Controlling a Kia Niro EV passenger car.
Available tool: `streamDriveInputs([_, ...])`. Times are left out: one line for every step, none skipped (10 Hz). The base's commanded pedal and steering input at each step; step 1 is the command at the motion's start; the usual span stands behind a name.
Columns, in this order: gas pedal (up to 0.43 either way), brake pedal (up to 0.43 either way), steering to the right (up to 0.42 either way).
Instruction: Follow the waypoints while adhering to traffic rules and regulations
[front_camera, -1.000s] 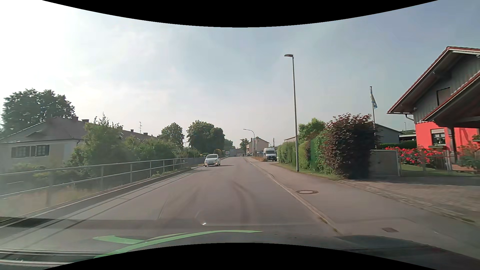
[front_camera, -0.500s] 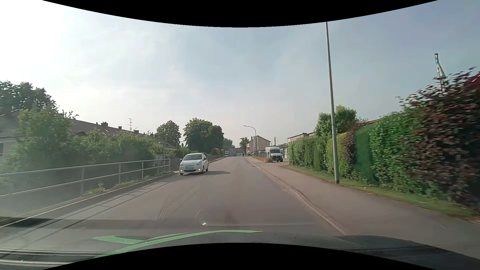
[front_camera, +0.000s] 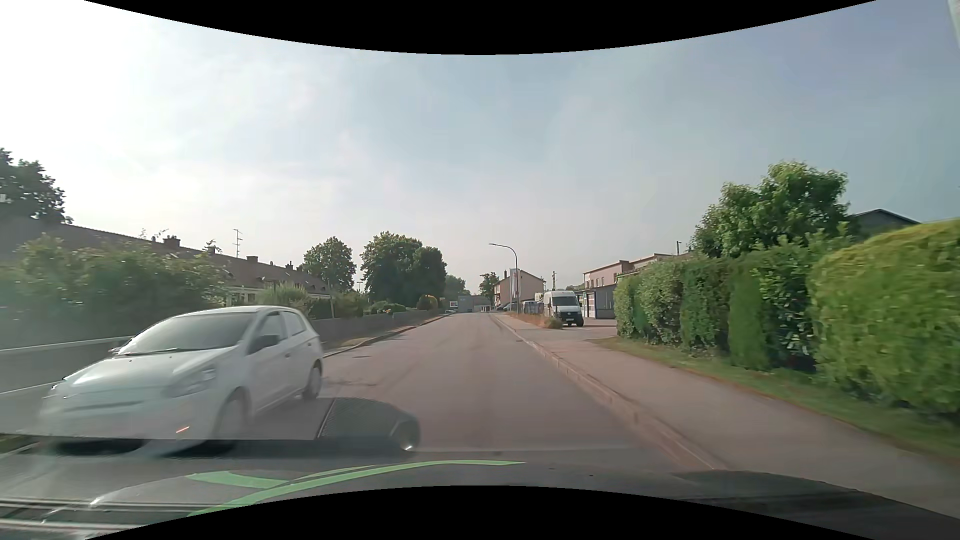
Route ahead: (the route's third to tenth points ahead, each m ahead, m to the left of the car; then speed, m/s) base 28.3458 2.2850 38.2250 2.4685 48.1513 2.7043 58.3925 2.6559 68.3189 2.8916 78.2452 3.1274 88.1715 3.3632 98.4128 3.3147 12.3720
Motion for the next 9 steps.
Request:
streamDriveInputs([0.11,0.0,-0.001])
streamDriveInputs([0.11,0.0,-0.002])
streamDriveInputs([0.11,0.0,-0.001])
streamDriveInputs([0.11,0.0,-0.001])
streamDriveInputs([0.11,0.0,-0.001])
streamDriveInputs([0.11,0.0,-0.001])
streamDriveInputs([0.11,0.0,-0.001])
streamDriveInputs([0.11,0.0,-0.001])
streamDriveInputs([0.11,0.0,-0.001])
